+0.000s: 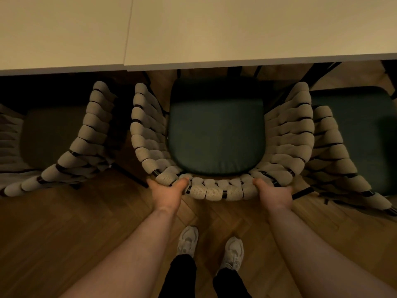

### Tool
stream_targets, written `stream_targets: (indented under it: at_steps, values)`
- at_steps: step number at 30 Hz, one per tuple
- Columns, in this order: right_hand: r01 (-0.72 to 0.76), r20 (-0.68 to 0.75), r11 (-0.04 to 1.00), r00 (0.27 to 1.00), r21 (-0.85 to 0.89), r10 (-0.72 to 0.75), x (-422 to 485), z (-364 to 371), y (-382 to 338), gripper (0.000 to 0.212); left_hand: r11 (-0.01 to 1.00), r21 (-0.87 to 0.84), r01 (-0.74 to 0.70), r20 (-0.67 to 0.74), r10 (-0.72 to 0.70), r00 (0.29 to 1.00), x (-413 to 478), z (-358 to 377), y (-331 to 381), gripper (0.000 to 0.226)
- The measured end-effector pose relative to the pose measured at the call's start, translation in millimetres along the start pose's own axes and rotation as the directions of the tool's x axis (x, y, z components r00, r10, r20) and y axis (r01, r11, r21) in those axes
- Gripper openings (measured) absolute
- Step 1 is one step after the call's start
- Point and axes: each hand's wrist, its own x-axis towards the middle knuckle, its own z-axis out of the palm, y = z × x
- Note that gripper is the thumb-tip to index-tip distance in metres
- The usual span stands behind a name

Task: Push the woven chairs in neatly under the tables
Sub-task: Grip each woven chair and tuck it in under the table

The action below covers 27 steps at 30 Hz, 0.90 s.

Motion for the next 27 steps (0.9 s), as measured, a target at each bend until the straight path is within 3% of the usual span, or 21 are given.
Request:
stream_targets:
  at_steps: [1, 2, 4, 5, 6, 7, 9, 11, 12, 15, 17, 20, 27]
  values:
    - [0.168, -0.082, 0.973, 0.980, -0.158, -0.182, 3.4, -2.4, 5.5, 0.113, 0.976, 0.191, -0.106, -0.051, 0.118, 0.992, 2.4, -4.1, 1.6, 0.118]
    - [0.325, -0.103, 0.892, 0.922, -0.313, -0.372, 1.9, -4.5, 8.8, 0.118, 0.896, 0.397, -0.199, -0.036, 0.232, 0.972, 4.9, -6.6, 4.3, 0.127]
    - [0.537, -0.010, 0.626, 0.755, -0.565, -0.656, -5.5, -8.9, 8.7, 0.103, 0.559, 0.742, -0.369, 0.135, 0.414, 0.900, 3.6, -8.1, 14.6, 0.114]
    - [0.604, 0.098, 0.483, 0.682, -0.634, -0.725, -5.6, -10.5, 6.4, 0.092, 0.365, 0.812, -0.456, 0.270, 0.459, 0.847, 3.1, -8.3, 22.0, 0.103]
    - [0.660, 0.241, 0.357, 0.638, -0.661, -0.732, -8.7, -12.3, 1.1, 0.086, 0.232, 0.808, -0.541, 0.408, 0.441, 0.799, 2.9, -8.0, 31.3, 0.096]
    - [0.704, 0.397, 0.251, 0.617, -0.665, -0.679, -9.0, -13.0, -2.7, 0.085, 0.169, 0.767, -0.620, 0.533, 0.371, 0.761, 4.5, -6.8, 37.2, 0.093]
    - [0.749, 0.633, 0.053, 0.593, -0.661, -0.498, -10.9, -13.5, -12.0, 0.087, 0.025, 0.685, -0.728, 0.719, 0.141, 0.681, 10.3, -4.4, 42.8, 0.103]
    - [0.735, 0.710, -0.126, 0.573, -0.666, -0.410, -9.0, -11.1, -20.4, 0.076, -0.193, 0.641, -0.743, 0.755, -0.018, 0.655, 14.6, -2.9, 45.5, 0.112]
    - [0.719, 0.712, -0.164, 0.577, -0.675, -0.400, -7.0, -9.7, -24.5, 0.065, -0.261, 0.638, -0.724, 0.744, -0.032, 0.667, 15.6, -2.2, 46.4, 0.104]
    - [0.699, 0.703, -0.166, 0.615, -0.696, -0.356, -3.3, -5.3, -36.1, 0.048, -0.268, 0.703, -0.659, 0.698, 0.078, 0.712, 19.2, 2.0, 47.7, 0.037]
    - [0.703, 0.709, -0.178, 0.602, -0.689, -0.367, -4.2, -2.9, -41.3, 0.045, -0.259, 0.732, -0.631, 0.674, 0.132, 0.727, 21.3, 5.9, 49.0, 0.019]
    - [0.704, 0.695, -0.167, 0.582, -0.691, -0.423, -0.8, 0.8, -51.5, 0.040, -0.234, 0.755, -0.612, 0.650, 0.149, 0.745, 29.7, 10.5, 53.1, 0.015]
    - [0.697, 0.661, -0.097, 0.613, -0.710, -0.432, 6.1, 1.3, -67.8, 0.041, -0.228, 0.763, -0.605, 0.641, 0.149, 0.753, 39.8, 20.8, 58.2, 0.020]
